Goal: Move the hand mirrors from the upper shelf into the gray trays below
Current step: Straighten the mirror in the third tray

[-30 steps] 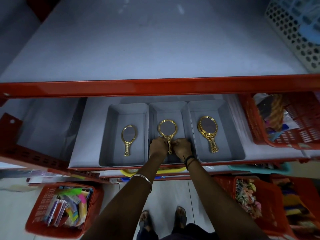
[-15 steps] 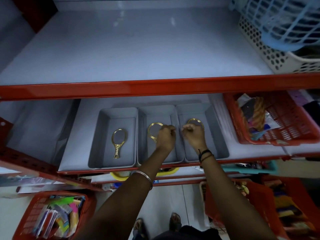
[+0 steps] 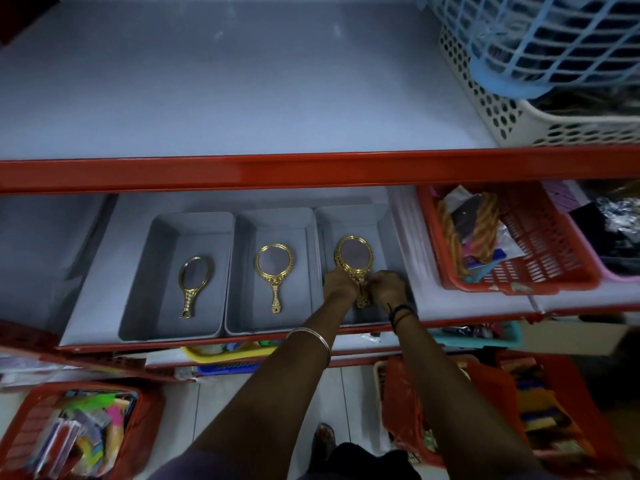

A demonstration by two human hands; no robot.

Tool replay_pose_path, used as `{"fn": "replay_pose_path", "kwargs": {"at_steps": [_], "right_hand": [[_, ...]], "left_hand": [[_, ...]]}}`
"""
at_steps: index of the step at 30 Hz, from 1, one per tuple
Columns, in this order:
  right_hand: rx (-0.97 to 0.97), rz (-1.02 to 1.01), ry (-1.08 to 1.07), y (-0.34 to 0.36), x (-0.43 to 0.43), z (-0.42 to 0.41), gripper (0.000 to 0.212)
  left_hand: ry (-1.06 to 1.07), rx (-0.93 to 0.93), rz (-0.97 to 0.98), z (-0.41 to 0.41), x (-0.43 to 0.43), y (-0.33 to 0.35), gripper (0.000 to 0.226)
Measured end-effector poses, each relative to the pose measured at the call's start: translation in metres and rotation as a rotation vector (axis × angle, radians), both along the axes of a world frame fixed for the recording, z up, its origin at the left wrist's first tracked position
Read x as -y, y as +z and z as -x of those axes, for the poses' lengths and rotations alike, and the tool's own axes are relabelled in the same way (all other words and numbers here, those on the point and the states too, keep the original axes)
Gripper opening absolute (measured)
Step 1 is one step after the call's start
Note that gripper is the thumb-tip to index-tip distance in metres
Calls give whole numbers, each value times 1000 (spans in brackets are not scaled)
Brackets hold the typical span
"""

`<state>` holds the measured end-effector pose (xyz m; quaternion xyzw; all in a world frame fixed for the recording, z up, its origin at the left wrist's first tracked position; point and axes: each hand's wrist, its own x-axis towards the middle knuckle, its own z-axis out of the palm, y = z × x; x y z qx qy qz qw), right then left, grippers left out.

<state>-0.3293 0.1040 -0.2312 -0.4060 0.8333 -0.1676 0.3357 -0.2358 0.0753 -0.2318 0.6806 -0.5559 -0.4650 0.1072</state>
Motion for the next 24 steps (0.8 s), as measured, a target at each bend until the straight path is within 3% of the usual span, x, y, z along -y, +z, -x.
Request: {"fn": "replay_pose_path", "kwargs": {"at_steps": [11,24], "right_hand": [[202,120,-118,-17,-2,-2,26],[418,74,-292,-21,-1,4,22]], "left_hand": [[128,25,-14,6,5,-27,21],[234,-58,-95,11,8,-41,22]]}}
